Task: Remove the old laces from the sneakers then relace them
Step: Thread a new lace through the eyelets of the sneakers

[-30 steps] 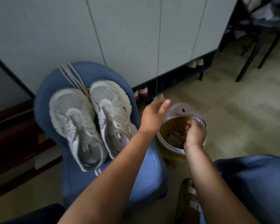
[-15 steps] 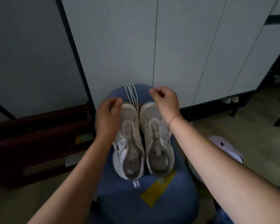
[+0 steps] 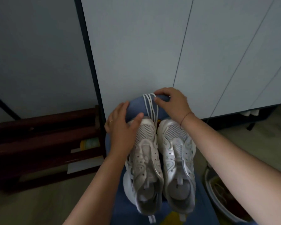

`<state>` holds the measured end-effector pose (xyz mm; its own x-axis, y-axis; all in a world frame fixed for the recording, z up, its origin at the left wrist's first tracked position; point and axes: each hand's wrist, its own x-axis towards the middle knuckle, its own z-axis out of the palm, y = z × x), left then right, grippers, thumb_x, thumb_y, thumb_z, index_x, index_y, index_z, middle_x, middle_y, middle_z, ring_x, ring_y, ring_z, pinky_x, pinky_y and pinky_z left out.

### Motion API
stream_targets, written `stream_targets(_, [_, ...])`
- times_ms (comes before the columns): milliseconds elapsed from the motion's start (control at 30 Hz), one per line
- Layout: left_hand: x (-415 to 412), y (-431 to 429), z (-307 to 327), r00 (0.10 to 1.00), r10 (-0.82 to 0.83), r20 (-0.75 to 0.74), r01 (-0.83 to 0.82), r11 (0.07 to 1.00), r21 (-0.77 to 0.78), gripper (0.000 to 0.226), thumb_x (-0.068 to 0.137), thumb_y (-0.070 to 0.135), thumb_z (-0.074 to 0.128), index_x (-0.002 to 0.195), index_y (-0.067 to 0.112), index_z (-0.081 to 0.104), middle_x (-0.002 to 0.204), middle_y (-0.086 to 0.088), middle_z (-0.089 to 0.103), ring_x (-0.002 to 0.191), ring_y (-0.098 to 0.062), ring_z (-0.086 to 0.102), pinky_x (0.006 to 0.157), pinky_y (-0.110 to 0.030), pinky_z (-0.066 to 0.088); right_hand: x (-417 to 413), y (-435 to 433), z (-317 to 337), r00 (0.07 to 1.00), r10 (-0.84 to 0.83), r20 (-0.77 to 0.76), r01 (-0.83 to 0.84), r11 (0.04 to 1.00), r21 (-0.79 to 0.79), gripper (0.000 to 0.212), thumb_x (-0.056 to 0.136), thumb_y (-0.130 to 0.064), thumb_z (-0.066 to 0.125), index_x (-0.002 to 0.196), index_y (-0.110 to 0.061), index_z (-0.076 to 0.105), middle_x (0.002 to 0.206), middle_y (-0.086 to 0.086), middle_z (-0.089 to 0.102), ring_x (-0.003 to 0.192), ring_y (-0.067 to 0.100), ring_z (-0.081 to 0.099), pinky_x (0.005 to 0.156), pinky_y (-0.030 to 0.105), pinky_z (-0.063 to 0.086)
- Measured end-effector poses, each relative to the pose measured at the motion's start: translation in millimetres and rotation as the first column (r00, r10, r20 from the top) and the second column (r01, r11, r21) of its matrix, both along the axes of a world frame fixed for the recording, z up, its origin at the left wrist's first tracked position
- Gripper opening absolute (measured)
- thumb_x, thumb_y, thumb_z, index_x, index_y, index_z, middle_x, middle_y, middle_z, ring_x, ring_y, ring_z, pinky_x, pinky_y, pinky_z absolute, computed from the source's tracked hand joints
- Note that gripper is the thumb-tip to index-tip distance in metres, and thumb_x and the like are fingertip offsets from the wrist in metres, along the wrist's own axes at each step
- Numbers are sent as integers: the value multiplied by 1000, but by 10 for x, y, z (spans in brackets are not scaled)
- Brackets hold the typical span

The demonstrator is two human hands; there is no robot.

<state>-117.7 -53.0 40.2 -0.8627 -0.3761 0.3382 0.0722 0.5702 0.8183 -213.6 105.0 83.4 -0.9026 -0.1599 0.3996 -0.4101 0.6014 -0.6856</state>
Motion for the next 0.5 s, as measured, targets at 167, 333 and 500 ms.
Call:
stream_targets(167, [10, -2, 2, 1000, -3, 6, 3, 1000, -9, 59, 93, 47, 60, 146, 28, 42, 153, 4, 38, 141, -14, 28, 119, -41, 12, -42, -32, 91, 999, -30, -31, 28, 997, -77, 6, 85, -13, 65, 88, -12, 71, 88, -2, 66, 82, 9, 59, 82, 24, 47])
stream_targets(333, [45, -28, 37, 998, -49, 40, 48, 999, 13, 61, 94, 43, 59, 149, 29, 37, 157, 3, 32, 144, -14, 23, 121, -40, 9, -150, -64, 552, 959, 100, 265, 67, 830, -554, 19, 92, -14, 58, 73, -12, 61, 69, 2, 65, 58, 4, 57, 59, 18, 46])
stream_targets(500, [60, -37, 73, 996, -62, 57, 61, 998, 14, 61, 94, 43, 59, 149, 28, 37, 156, 4, 33, 144, -14, 25, 121, -38, 9, -221, -85, 1238, 886, 342, 314, -18, 701, -713, 18, 98, -17, 45, 84, -15, 56, 89, 3, 68, 79, 13, 65, 67, 23, 49])
